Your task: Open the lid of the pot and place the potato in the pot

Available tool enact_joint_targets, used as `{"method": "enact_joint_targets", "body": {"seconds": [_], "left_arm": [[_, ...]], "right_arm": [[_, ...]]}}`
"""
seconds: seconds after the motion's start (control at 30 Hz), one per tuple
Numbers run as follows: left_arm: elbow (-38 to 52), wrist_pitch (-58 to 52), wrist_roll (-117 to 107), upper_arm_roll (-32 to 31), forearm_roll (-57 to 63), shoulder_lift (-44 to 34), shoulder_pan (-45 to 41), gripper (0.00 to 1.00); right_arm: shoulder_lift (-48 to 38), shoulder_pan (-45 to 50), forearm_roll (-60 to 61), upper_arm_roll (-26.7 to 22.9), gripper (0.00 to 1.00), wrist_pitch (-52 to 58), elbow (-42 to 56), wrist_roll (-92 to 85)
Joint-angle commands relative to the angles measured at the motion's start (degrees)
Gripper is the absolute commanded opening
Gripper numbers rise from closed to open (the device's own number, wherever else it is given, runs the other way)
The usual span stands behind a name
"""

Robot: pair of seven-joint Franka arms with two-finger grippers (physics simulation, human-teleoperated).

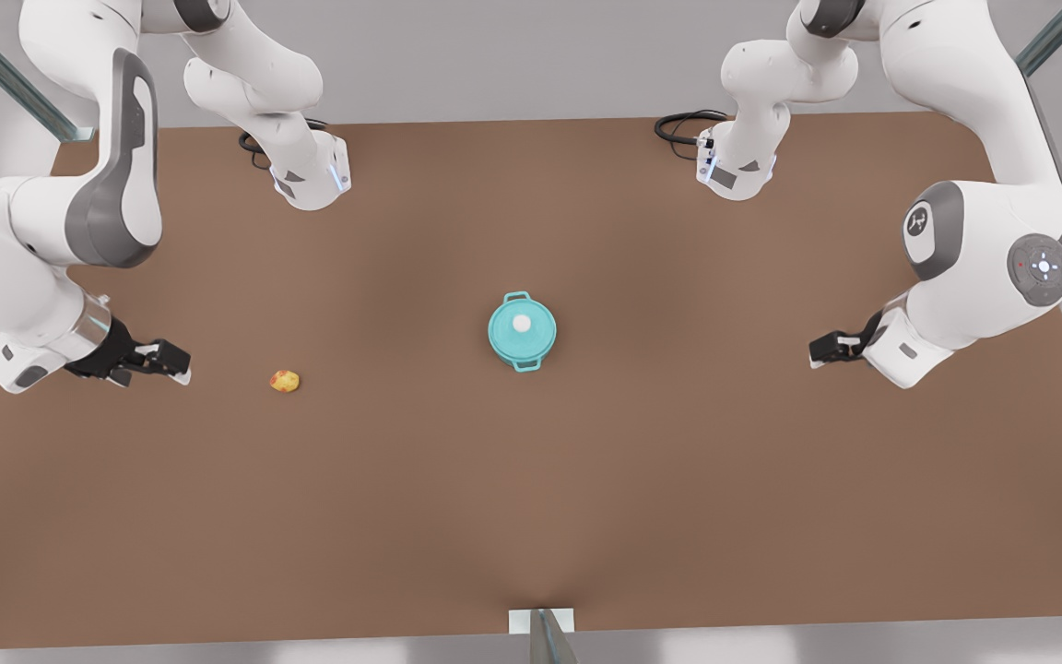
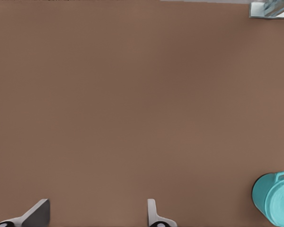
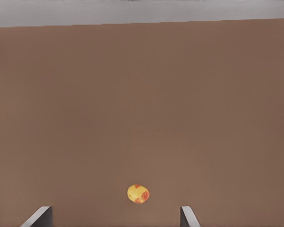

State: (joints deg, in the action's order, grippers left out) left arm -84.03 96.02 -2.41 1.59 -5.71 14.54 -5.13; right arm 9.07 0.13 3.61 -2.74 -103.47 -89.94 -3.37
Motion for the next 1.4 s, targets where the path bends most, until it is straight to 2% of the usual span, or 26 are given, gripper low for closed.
{"method": "enact_joint_targets", "body": {"seconds": [0.0,0.07,0.1,0.2,0.27,0.37,0.43,0.57,0.7,0.77,0.9,1.03,1.2,1.23,1.3,1.37], "left_arm": [[-0.1,2.4,-3.6,0.0,-0.4,0.0,-0.2,1.00],[-0.2,2.6,-3.3,-0.4,-0.1,0.0,-0.7,1.00],[-1.0,2.2,-4.5,-1.1,0.1,0.0,-3.9,1.00],[-0.6,2.8,-11.5,-1.8,0.5,0.0,-13.1,1.00],[-2.8,4.4,-34.4,-2.2,1.9,2.7,-27.2,1.00],[-2.1,11.4,-57.2,-2.5,3.6,8.3,-37.8,1.00],[-2.3,14.3,-60.8,-2.5,3.3,10.7,-39.0,1.00],[-2.3,23.9,-71.4,-2.6,3.0,16.0,-42.2,1.00],[-2.8,33.4,-74.7,-2.5,3.8,21.0,-45.8,1.00],[-2.8,34.7,-74.6,-2.5,4.4,22.0,-45.9,1.00],[-3.7,35.4,-74.2,-2.6,8.8,24.0,-46.1,1.00],[-9.6,39.0,-74.1,-2.6,15.0,23.2,-47.2,1.00],[-9.7,39.1,-74.3,-2.6,15.0,23.1,-47.3,1.00],[-9.7,39.2,-74.3,-2.6,15.0,23.2,-47.3,0.95],[-9.7,39.1,-74.4,-2.6,15.0,23.2,-47.3,0.77],[-9.7,39.1,-74.4,-2.6,15.0,23.2,-47.3,0.49]], "right_arm": [[0.0,1.2,-1.9,0.0,1.00,-1.6,0.0,-1.6],[0.3,1.8,-2.2,0.0,1.00,-0.9,0.0,-2.2],[0.4,4.6,-3.9,0.0,1.00,1.4,0.0,-5.1],[0.5,7.3,-6.3,0.3,1.00,5.3,0.1,-25.1],[0.9,6.9,-7.1,0.2,1.00,4.9,0.1,-44.8],[3.1,8.6,-8.1,0.6,1.00,3.0,0.2,-48.2],[5.0,8.5,-8.1,0.6,1.00,-1.4,-0.5,-49.6],[1.8,8.9,-8.1,0.7,1.00,-14.6,-13.9,-49.7],[-1.9,9.0,-8.1,0.7,1.00,-22.8,-22.9,-49.6],[-1.8,8.9,-8.1,0.7,1.00,-27.0,-26.2,-49.7],[1.3,10.3,-8.0,0.8,1.00,-29.3,-27.2,-49.7],[5.0,10.5,-8.2,0.9,1.00,-32.7,-28.0,-49.7],[6.9,10.3,-8.3,0.9,1.00,-32.6,-29.9,-53.8],[7.5,10.2,-8.3,0.8,1.00,-32.3,-30.0,-55.4],[8.3,9.9,-8.3,0.5,1.00,-32.3,-30.4,-57.3],[9.6,8.8,-8.2,0.4,1.00,-32.6,-30.4,-57.7]]}}
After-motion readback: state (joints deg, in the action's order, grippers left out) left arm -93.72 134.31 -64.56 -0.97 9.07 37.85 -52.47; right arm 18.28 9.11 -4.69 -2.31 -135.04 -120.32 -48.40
